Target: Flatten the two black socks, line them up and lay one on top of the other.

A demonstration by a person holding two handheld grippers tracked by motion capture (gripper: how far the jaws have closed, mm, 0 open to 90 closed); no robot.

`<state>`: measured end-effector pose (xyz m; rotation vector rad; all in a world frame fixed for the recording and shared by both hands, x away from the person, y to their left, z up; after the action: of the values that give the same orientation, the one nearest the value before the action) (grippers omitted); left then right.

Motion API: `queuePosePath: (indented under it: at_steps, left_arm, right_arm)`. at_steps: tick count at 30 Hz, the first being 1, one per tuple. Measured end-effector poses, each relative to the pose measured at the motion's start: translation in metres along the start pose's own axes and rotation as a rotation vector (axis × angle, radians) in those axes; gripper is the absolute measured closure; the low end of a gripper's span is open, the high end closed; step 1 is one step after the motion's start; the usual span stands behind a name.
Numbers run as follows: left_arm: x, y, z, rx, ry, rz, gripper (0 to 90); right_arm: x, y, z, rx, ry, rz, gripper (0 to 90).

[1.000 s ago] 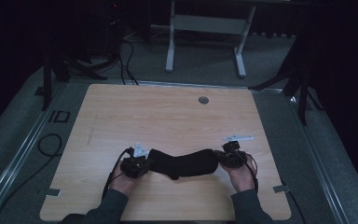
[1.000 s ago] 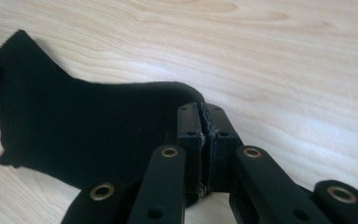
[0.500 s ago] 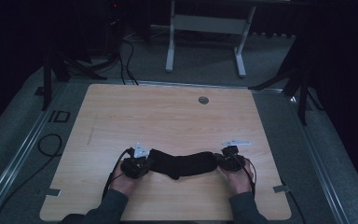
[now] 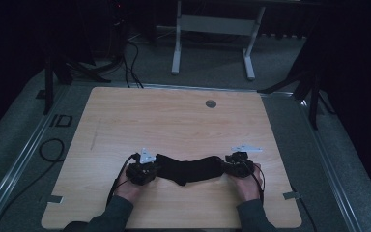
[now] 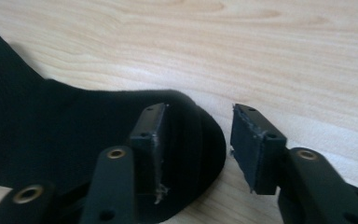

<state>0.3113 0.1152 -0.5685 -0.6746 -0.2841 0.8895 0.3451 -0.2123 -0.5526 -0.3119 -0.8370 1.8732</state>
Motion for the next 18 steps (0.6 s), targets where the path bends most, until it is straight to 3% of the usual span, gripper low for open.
queuePosePath:
  at_steps: [5,11,18]
  left_arm:
    - [0.0,0.0,0.0,-0.005,0.003,-0.001,78.0]
    - [-0.002,-0.001,0.002,-0.013,0.01,-0.008,73.0]
    - [-0.001,-0.004,0.011,-0.079,0.039,-0.002,67.6]
  right_arm:
    - [-0.003,-0.004,0.012,-0.061,-0.024,-0.02,48.8]
    - [-0.007,-0.007,0.022,-0.099,-0.018,-0.032,48.1]
    - [-0.012,-0.006,0.024,-0.098,-0.018,-0.04,48.0]
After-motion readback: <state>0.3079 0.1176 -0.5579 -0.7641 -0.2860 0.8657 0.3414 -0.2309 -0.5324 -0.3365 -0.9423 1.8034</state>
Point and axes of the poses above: each handheld gripper's, and its own axes: z roughly backward along the jaws, y roughly out of its underside, x roughly to its left, the point moved 2 cm from there along -z, roughly forward along the jaws, and after that the axes turned 4 degrees about x, right-handed, at the moved point
